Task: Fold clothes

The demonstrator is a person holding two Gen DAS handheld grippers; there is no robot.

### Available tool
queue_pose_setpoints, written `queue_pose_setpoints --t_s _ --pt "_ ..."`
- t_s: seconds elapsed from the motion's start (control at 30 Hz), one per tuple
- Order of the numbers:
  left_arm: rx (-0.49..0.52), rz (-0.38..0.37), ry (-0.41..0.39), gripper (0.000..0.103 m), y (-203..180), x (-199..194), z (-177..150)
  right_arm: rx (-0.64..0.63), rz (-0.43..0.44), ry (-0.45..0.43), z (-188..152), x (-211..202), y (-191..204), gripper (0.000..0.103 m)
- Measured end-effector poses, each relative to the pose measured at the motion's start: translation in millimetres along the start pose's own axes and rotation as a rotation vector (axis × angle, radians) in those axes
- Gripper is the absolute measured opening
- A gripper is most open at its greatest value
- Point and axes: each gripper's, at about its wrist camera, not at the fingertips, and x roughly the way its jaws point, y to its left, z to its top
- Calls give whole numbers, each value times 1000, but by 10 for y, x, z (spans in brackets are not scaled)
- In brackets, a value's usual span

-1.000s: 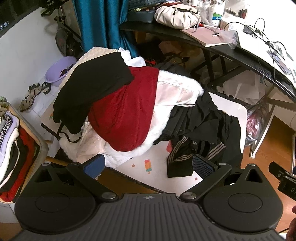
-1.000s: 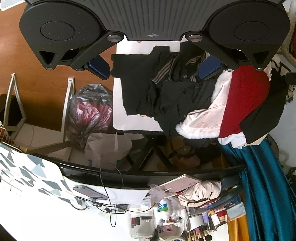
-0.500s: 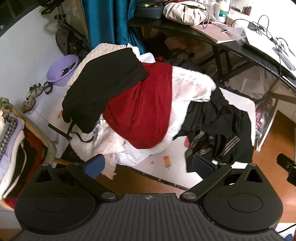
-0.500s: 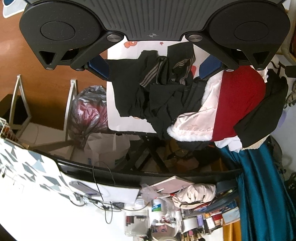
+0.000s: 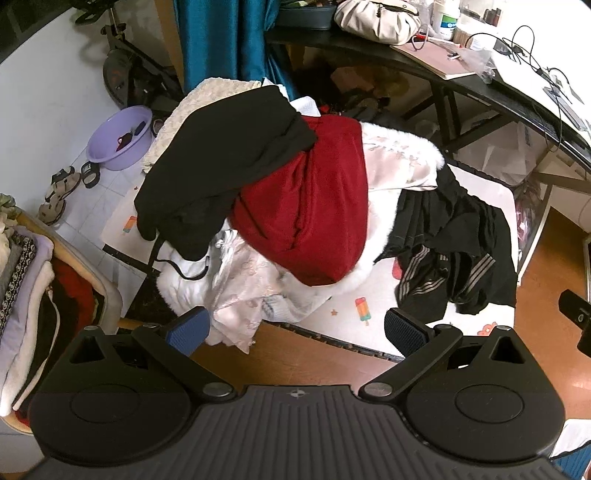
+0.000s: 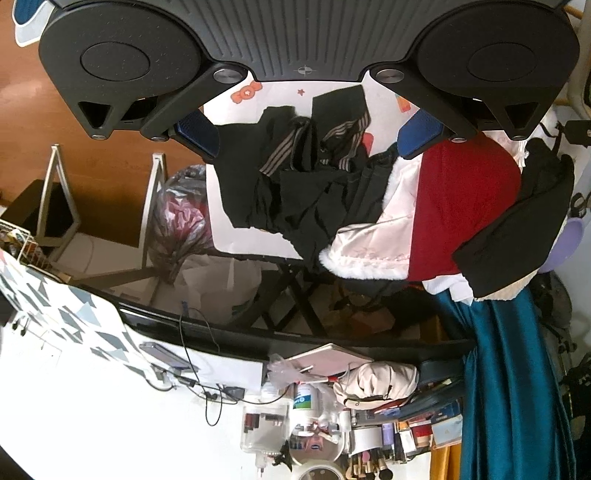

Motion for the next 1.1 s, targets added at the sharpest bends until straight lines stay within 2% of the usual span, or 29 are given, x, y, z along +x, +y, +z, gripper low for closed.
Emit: queue_pose_setpoints --t_s 0.4,1.1 --pt "-7 -50 4 103 391 88 -9 -6 -35 -17 -26 -129 413 102" --pt "-39 -71 2 103 675 133 -4 -26 -78 -33 43 -136 713 102"
